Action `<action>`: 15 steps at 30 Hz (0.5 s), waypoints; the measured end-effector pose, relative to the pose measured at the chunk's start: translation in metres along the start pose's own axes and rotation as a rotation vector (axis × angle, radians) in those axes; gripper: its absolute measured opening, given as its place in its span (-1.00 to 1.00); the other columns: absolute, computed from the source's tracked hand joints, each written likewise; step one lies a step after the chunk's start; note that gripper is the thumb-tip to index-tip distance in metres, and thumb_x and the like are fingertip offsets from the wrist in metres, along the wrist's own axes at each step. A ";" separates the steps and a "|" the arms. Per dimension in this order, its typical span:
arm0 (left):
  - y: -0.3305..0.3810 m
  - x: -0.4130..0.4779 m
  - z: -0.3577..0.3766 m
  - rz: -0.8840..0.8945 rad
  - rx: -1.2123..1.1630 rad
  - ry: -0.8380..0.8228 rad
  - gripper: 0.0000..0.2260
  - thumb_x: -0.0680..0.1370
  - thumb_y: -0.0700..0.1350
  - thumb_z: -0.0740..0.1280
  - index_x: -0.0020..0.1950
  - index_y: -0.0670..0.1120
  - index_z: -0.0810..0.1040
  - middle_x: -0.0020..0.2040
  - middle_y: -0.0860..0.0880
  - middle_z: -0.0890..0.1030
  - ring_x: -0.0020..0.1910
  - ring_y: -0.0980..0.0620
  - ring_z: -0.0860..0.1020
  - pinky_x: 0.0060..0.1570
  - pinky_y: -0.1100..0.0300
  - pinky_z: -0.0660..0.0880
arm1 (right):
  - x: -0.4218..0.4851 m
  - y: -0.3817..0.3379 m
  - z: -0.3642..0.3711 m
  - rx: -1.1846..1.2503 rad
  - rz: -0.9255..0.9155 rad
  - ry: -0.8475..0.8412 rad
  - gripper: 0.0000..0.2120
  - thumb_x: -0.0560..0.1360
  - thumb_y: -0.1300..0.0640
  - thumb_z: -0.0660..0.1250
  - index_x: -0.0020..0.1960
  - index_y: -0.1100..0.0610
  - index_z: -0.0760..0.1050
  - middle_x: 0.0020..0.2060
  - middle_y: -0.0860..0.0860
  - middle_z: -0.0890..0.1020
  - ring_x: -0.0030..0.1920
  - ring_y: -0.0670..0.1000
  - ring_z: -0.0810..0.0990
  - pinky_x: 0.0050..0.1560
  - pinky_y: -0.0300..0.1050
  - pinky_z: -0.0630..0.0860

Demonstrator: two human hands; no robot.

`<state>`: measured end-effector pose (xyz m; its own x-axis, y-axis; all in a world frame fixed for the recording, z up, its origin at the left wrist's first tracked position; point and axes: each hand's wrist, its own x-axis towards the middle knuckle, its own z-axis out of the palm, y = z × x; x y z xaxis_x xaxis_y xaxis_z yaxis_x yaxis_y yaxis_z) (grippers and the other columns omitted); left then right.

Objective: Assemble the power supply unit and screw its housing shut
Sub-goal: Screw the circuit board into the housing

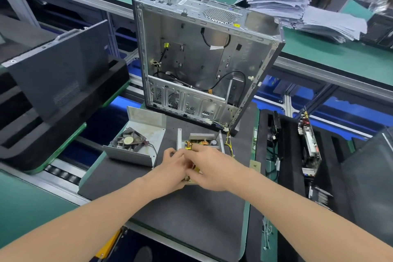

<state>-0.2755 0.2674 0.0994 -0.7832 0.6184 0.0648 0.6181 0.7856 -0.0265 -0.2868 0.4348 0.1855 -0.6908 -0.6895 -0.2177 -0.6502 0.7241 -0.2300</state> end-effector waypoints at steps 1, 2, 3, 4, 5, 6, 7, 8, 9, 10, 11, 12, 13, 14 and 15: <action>-0.003 0.001 0.007 0.000 -0.009 -0.030 -0.82 0.52 0.03 0.42 -0.10 0.01 0.46 0.09 -0.02 0.53 0.08 -0.02 0.17 0.12 0.10 0.44 | 0.000 0.004 -0.003 0.002 -0.060 -0.046 -0.82 0.63 0.10 0.25 0.20 0.14 0.45 0.11 0.08 0.46 0.00 0.21 0.57 -0.07 0.13 0.54; -0.007 0.000 0.014 0.022 -0.030 -0.059 -0.89 0.60 -0.04 0.29 -0.04 -0.02 0.39 0.18 -0.06 0.47 0.14 -0.03 0.13 0.22 0.02 0.34 | 0.000 0.007 -0.006 -0.041 -0.125 -0.084 -0.80 0.62 0.15 0.26 0.23 0.14 0.45 0.18 0.06 0.44 0.01 0.20 0.57 -0.06 0.14 0.54; -0.009 0.000 0.016 0.036 -0.077 -0.069 -0.93 0.62 -0.10 0.23 -0.01 -0.03 0.34 0.23 -0.08 0.42 0.18 -0.04 0.10 0.26 0.00 0.26 | 0.001 0.010 -0.008 -0.101 -0.182 -0.105 -0.80 0.62 0.19 0.26 0.24 0.15 0.46 0.24 0.05 0.44 0.03 0.19 0.57 -0.06 0.14 0.54; -0.011 0.000 0.017 0.032 -0.123 -0.068 -0.93 0.61 -0.13 0.21 -0.01 -0.02 0.32 0.25 -0.08 0.37 0.20 -0.04 0.08 0.26 0.04 0.22 | 0.001 0.011 -0.009 -0.143 -0.213 -0.101 -0.81 0.63 0.19 0.25 0.23 0.15 0.47 0.27 0.04 0.46 0.04 0.19 0.58 -0.06 0.14 0.54; -0.012 0.000 0.018 0.022 -0.177 -0.059 -0.90 0.60 -0.16 0.21 -0.01 -0.01 0.30 0.26 -0.07 0.33 0.19 -0.04 0.07 0.22 0.10 0.19 | 0.001 0.011 -0.009 -0.153 -0.221 -0.081 -0.84 0.65 0.16 0.25 0.22 0.16 0.48 0.26 0.04 0.49 0.04 0.19 0.59 -0.06 0.15 0.55; -0.013 -0.001 0.018 0.016 -0.226 -0.050 -0.88 0.59 -0.18 0.22 -0.01 0.00 0.29 0.27 -0.06 0.29 0.16 -0.03 0.06 0.16 0.18 0.18 | 0.002 0.010 -0.008 -0.150 -0.215 -0.051 -0.84 0.68 0.11 0.26 0.20 0.16 0.48 0.21 0.06 0.52 0.03 0.20 0.60 -0.08 0.15 0.55; -0.014 -0.001 0.017 0.017 -0.259 -0.045 -0.87 0.58 -0.18 0.24 -0.02 0.01 0.30 0.28 -0.05 0.25 0.15 -0.03 0.06 0.11 0.25 0.18 | 0.004 0.007 -0.006 -0.158 -0.193 -0.022 -0.82 0.69 0.07 0.25 0.18 0.16 0.48 0.14 0.08 0.56 0.00 0.22 0.62 -0.12 0.13 0.54; -0.015 -0.002 0.017 0.023 -0.269 -0.040 -0.89 0.57 -0.17 0.25 -0.03 0.00 0.33 0.29 -0.04 0.24 0.16 -0.05 0.07 0.13 0.28 0.20 | 0.006 0.004 -0.004 -0.195 -0.158 0.002 -0.81 0.70 0.04 0.22 0.16 0.17 0.47 0.06 0.10 0.60 -0.04 0.24 0.63 -0.19 0.09 0.50; -0.015 -0.002 0.018 0.034 -0.248 -0.038 -0.92 0.57 -0.16 0.26 -0.06 -0.01 0.36 0.29 -0.05 0.26 0.19 -0.07 0.09 0.21 0.23 0.21 | 0.008 0.002 0.000 -0.250 -0.117 0.027 -0.80 0.71 0.03 0.18 0.15 0.16 0.45 -0.01 0.11 0.63 -0.08 0.25 0.64 -0.24 0.04 0.42; -0.016 -0.003 0.018 0.052 -0.218 -0.029 -0.92 0.57 -0.14 0.26 -0.10 -0.02 0.38 0.29 -0.05 0.31 0.23 -0.05 0.11 0.30 0.13 0.21 | 0.010 0.000 0.003 -0.295 -0.068 0.056 -0.78 0.72 0.01 0.15 0.15 0.15 0.44 -0.07 0.12 0.66 -0.11 0.25 0.66 -0.26 0.01 0.35; -0.016 -0.003 0.018 0.063 -0.195 -0.027 -0.90 0.56 -0.12 0.28 -0.13 -0.02 0.39 0.30 -0.05 0.35 0.27 -0.03 0.13 0.35 0.05 0.19 | 0.010 0.000 0.005 -0.312 -0.024 0.081 -0.76 0.72 -0.01 0.13 0.14 0.14 0.44 -0.11 0.12 0.67 -0.12 0.25 0.66 -0.26 -0.01 0.31; -0.016 -0.003 0.017 0.063 -0.184 -0.031 -0.89 0.54 -0.10 0.32 -0.14 -0.01 0.40 0.31 -0.05 0.37 0.32 0.00 0.15 0.37 0.01 0.18 | 0.010 0.001 0.007 -0.303 0.002 0.089 -0.76 0.71 -0.02 0.12 0.12 0.13 0.45 -0.13 0.13 0.67 -0.12 0.25 0.66 -0.26 -0.02 0.29; -0.016 -0.003 0.015 0.064 -0.185 -0.027 -0.88 0.52 -0.08 0.37 -0.15 -0.02 0.44 0.33 -0.05 0.39 0.34 0.02 0.17 0.36 -0.02 0.21 | 0.008 0.003 0.006 -0.264 0.004 0.088 -0.77 0.70 -0.01 0.13 0.09 0.12 0.46 -0.11 0.12 0.66 -0.12 0.24 0.65 -0.26 -0.04 0.29; -0.015 -0.003 0.012 0.070 -0.176 -0.013 -0.87 0.49 -0.08 0.42 -0.16 -0.02 0.48 0.33 -0.06 0.43 0.35 0.02 0.19 0.34 -0.04 0.28 | 0.006 0.005 0.005 -0.195 -0.017 0.079 -0.79 0.69 0.00 0.14 0.07 0.11 0.45 -0.07 0.09 0.64 -0.12 0.20 0.62 -0.25 -0.05 0.29; -0.014 -0.005 0.009 0.070 -0.156 0.015 -0.85 0.44 -0.08 0.49 -0.18 -0.01 0.53 0.29 -0.06 0.48 0.35 0.01 0.23 0.27 -0.06 0.39 | 0.003 0.008 0.004 -0.123 -0.047 0.054 -0.82 0.68 0.02 0.15 0.08 0.11 0.45 0.02 0.05 0.59 -0.11 0.15 0.59 -0.24 -0.06 0.31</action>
<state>-0.2806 0.2536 0.0904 -0.7373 0.6704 0.0832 0.6752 0.7273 0.1232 -0.2926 0.4382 0.1795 -0.6726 -0.7232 -0.1568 -0.7137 0.6900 -0.1205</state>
